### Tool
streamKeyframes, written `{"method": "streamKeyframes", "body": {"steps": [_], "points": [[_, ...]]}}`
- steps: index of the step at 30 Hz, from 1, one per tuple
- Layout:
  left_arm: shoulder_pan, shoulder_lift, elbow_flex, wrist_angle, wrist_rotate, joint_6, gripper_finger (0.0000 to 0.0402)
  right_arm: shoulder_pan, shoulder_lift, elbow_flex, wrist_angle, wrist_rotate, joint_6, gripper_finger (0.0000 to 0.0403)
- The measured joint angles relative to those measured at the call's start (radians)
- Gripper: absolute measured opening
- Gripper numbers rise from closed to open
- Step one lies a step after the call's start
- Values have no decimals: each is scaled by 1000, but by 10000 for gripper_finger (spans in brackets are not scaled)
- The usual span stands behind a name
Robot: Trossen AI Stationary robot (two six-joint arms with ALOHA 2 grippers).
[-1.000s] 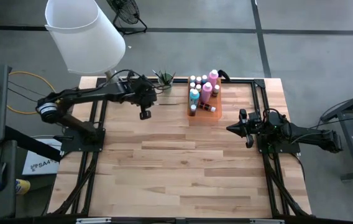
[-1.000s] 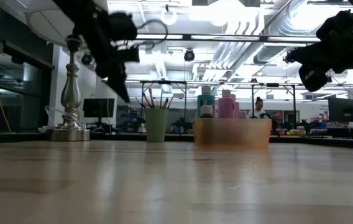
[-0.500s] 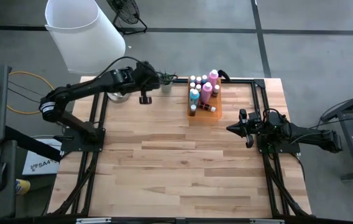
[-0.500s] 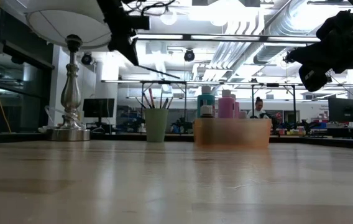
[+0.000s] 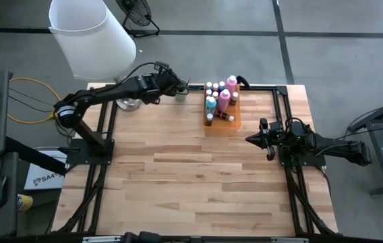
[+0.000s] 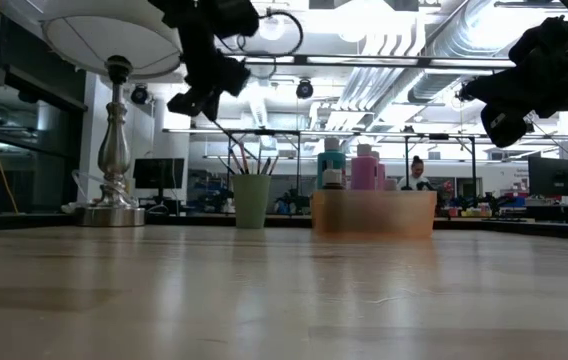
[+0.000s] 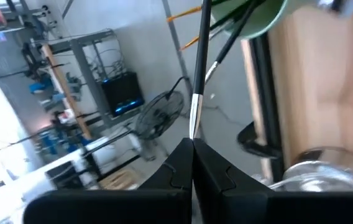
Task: Pick & Place Paint Supplies
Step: Put the black paint brush into the green cup
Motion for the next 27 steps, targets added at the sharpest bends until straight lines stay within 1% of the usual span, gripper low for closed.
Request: {"method": "streamKeyframes", "body": {"steps": [5,10,19,24,27], "points": [[20,50,2,45,-43,115,0,0,0,0,0,0,0,2],[32,92,0,39,-53,164,0,0,0,0,0,0,0,2],[44,112,0,33,-52,237,0,0,0,0,0,0,0,2],[44,112,0,40,-50,249,15,0,0,0,0,0,0,2],[44,112,0,67,-21,283,28,0,0,0,0,0,0,2]]}}
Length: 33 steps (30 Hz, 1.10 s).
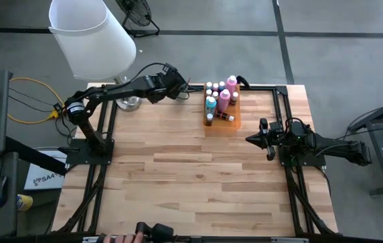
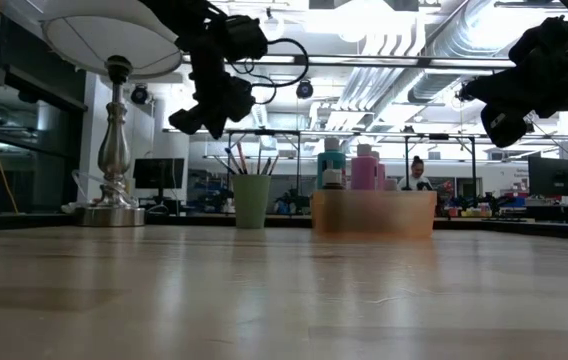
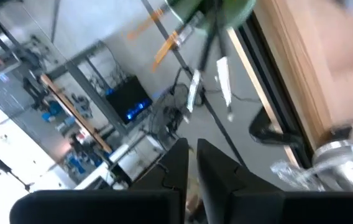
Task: Pick & Place Paint Supplies
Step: Put the black paint brush into the green cup
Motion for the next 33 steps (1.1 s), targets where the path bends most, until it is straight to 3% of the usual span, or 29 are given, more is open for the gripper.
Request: {"method": "streamKeyframes", "body": {"steps": [8,14,18,21,29,33], "points": [[-2,5,0,88,38,96,40,0,0,0,0,0,0,2],[-7,9,0,117,-11,88,41,0,0,0,0,0,0,2],[-11,8,0,183,-86,4,40,0,0,0,0,0,0,2],[-21,-12,0,152,-65,-125,34,0,0,0,0,0,0,2],[-54,-127,0,-54,209,-731,2,0,0,0,0,0,0,2],[-102,-189,-82,-32,280,-893,1,0,0,0,0,0,0,2]]}}
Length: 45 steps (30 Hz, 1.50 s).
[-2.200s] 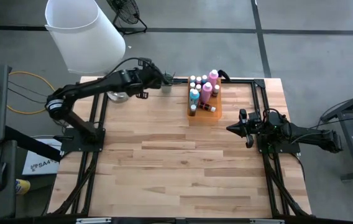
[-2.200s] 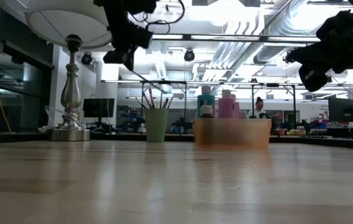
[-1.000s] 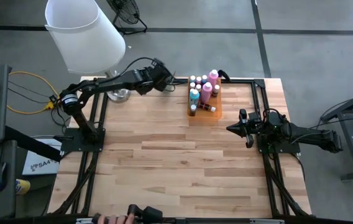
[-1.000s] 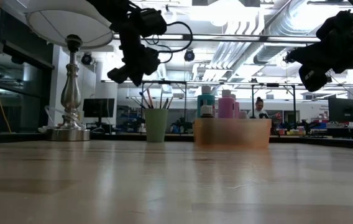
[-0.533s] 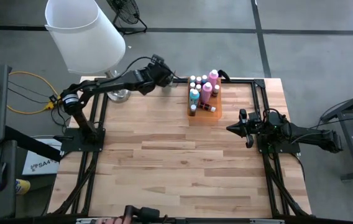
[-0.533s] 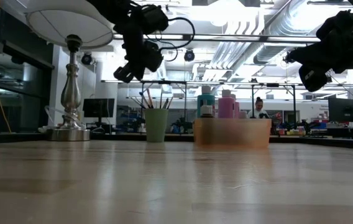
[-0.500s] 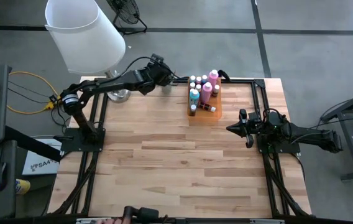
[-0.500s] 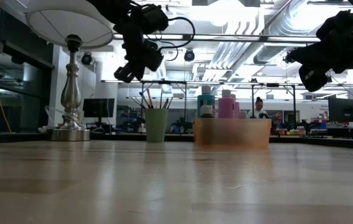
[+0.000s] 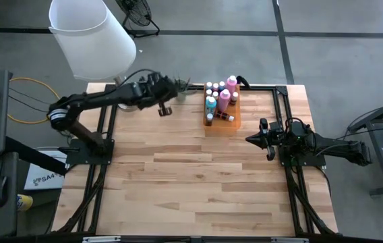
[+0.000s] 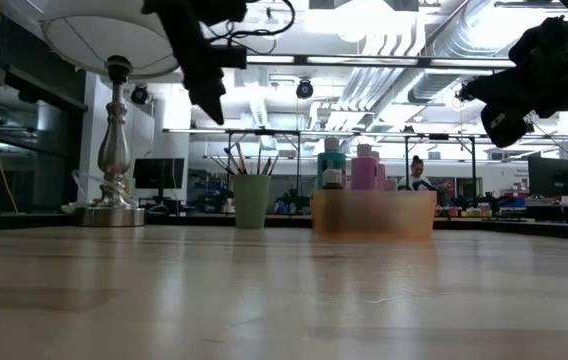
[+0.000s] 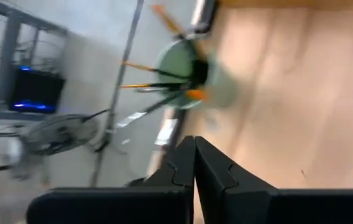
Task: Pick & Place Paint Supplies
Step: Put the black paint brush into the green cup
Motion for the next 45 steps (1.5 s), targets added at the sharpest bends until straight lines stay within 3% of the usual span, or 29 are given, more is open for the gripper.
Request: {"method": "streamKeyframes", "body": {"steps": [5,11,16,20,29,36,45], "points": [[-62,-126,-240,200,58,-192,1,0,0,0,0,0,0,2],[-74,-255,-542,465,74,-597,0,0,0,0,0,1,0,2],[4,-252,-689,688,72,-794,0,0,0,0,0,0,0,2],[87,-188,-728,794,74,-920,0,0,0,0,0,0,0,2],[224,-12,-727,1160,207,-865,0,0,0,0,0,0,0,2],[249,27,-727,1221,199,-851,0,0,0,0,0,0,0,2],[247,28,-722,1358,172,-674,0,0,0,0,0,0,0,2]]}}
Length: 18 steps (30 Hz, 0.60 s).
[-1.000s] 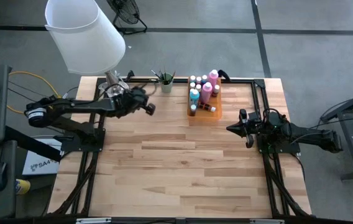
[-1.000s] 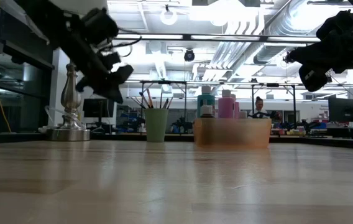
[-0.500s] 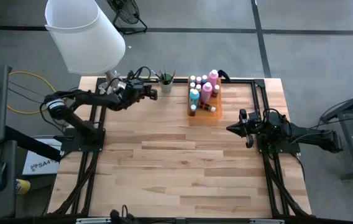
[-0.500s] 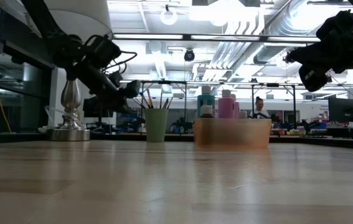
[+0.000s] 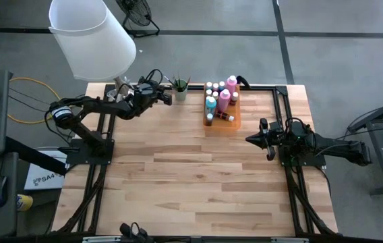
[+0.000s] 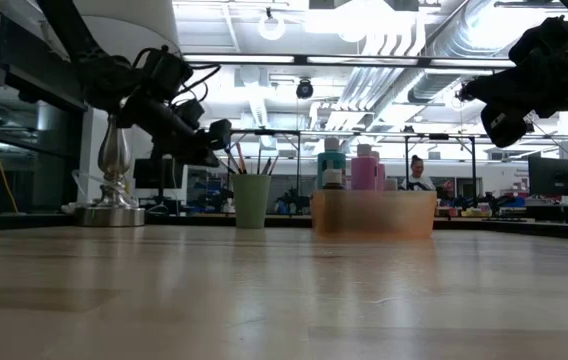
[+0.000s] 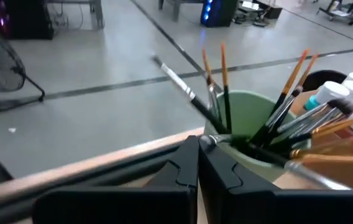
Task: Pick & Place Paint Supplies
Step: Put the black paint brush into the green cup
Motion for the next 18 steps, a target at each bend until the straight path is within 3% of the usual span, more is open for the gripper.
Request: {"method": "streamKeyframes", "body": {"steps": [7,13,18], "points": [[0,0,46,0,1,122,0,0,0,0,0,0,0,2],[-19,0,60,-6,59,193,0,0,0,0,0,0,0,2],[-23,0,60,-38,41,180,0,0,0,0,0,0,0,2]]}}
